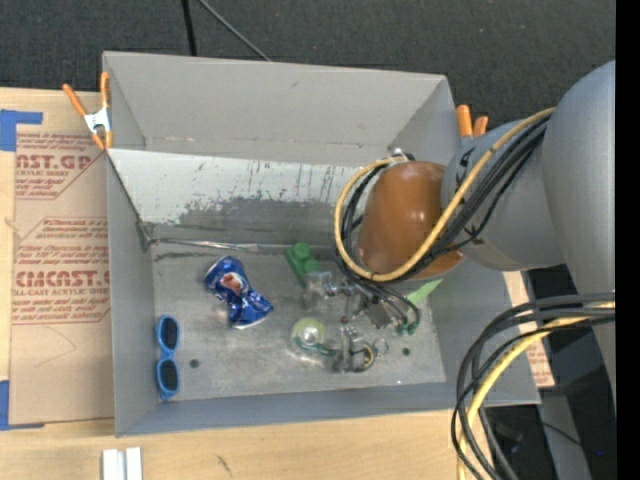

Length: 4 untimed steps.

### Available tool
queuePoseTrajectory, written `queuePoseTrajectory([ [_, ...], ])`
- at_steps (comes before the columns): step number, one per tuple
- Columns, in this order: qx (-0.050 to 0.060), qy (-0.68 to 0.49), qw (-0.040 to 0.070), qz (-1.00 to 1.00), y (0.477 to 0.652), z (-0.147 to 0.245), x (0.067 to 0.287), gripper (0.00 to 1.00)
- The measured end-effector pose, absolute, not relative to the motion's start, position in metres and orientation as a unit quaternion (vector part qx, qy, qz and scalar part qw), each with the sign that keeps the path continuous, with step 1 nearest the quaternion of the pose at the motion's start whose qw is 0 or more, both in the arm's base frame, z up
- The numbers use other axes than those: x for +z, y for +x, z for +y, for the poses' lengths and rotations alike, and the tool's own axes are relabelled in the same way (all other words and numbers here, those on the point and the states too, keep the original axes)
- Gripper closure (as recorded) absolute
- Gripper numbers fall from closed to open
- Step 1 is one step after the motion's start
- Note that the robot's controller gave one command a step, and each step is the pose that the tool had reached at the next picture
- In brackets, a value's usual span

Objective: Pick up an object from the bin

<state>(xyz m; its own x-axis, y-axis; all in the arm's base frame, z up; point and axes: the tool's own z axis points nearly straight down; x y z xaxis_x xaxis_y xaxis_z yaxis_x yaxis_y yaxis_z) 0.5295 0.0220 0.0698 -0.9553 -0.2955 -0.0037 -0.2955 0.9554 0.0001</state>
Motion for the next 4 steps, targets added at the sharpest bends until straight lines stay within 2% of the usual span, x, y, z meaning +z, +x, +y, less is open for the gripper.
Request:
queuePoseTrajectory([
  [1, 0.000, -0.089, 0.005, 0.996, 0.491, 0.014, 0.071, 0.00],
  [2, 0.000, -0.090, 0.000, 0.996, 0.488, 0.014, 0.070, 1.00],
  [3, 0.000, -0.090, 0.006, 0.996, 0.491, 0.014, 0.071, 0.00],
  [4, 0.000, -0.197, 0.001, 0.980, 0.515, 0.033, 0.070, 0.00],
])
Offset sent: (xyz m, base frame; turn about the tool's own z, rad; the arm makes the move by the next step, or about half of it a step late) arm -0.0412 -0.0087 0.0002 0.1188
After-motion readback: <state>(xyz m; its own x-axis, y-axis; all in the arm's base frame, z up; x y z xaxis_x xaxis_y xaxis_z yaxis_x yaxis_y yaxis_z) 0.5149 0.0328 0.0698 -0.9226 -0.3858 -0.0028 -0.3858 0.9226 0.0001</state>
